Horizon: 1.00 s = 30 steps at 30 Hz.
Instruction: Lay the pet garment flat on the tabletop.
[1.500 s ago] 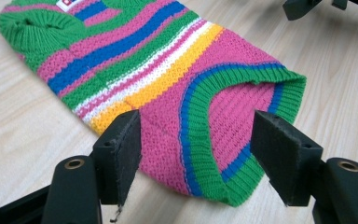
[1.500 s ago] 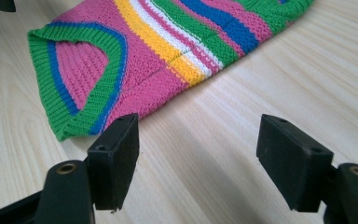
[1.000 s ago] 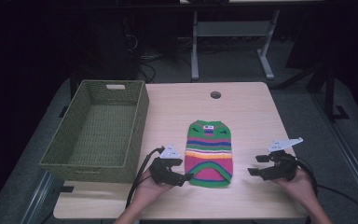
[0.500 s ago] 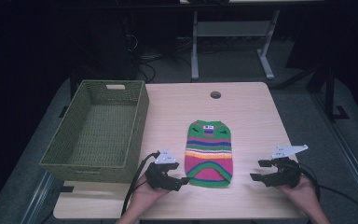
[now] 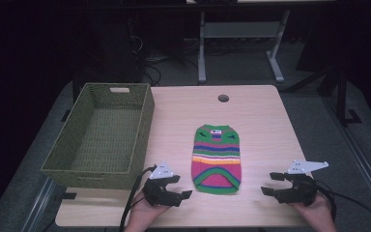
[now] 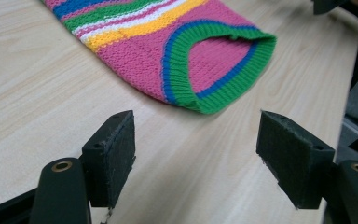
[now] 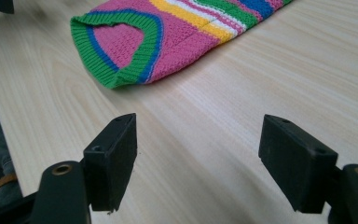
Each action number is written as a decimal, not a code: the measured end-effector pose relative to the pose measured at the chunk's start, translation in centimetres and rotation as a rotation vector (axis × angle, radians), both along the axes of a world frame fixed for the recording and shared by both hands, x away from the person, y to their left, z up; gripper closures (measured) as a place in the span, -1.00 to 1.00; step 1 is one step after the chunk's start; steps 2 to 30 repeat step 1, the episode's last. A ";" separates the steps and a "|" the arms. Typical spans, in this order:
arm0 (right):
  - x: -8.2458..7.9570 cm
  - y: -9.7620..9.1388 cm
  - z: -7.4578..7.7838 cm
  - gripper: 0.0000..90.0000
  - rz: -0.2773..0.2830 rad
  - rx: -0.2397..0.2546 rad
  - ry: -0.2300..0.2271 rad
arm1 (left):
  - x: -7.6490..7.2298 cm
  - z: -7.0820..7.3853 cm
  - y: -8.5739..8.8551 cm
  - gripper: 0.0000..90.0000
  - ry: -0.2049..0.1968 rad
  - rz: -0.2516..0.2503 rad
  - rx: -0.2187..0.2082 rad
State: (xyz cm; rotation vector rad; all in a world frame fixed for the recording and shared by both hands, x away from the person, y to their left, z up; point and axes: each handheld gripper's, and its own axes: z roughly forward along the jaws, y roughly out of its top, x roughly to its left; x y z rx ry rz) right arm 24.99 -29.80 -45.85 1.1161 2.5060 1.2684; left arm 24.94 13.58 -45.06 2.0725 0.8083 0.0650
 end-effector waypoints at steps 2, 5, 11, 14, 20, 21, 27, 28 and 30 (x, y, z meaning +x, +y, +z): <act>-0.3 0.0 0.0 -0.39 -0.004 -0.002 -0.002 | -0.1 0.1 0.1 -0.38 -0.007 -0.003 0.001; -0.3 0.0 0.0 -0.39 -0.004 -0.002 -0.002 | -0.1 0.1 0.1 -0.38 -0.007 -0.003 0.001; -0.3 0.0 0.0 -0.39 -0.004 -0.002 -0.002 | -0.1 0.1 0.1 -0.38 -0.007 -0.003 0.001; -0.3 0.0 0.0 -0.39 -0.004 -0.002 -0.002 | -0.1 0.1 0.1 -0.38 -0.007 -0.003 0.001; -0.3 0.0 0.0 -0.39 -0.004 -0.002 -0.002 | -0.1 0.1 0.1 -0.38 -0.007 -0.003 0.001; -0.3 0.0 0.0 -0.39 -0.004 -0.002 -0.002 | -0.1 0.1 0.1 -0.38 -0.007 -0.003 0.001; -0.3 0.0 0.0 -0.39 -0.004 -0.002 -0.002 | -0.1 0.1 0.1 -0.38 -0.007 -0.003 0.001; -0.3 0.0 0.0 -0.39 -0.004 -0.002 -0.002 | -0.1 0.1 0.1 -0.38 -0.007 -0.003 0.001; -0.3 0.0 0.0 -0.39 -0.004 -0.002 -0.002 | -0.1 0.1 0.1 -0.38 -0.007 -0.003 0.001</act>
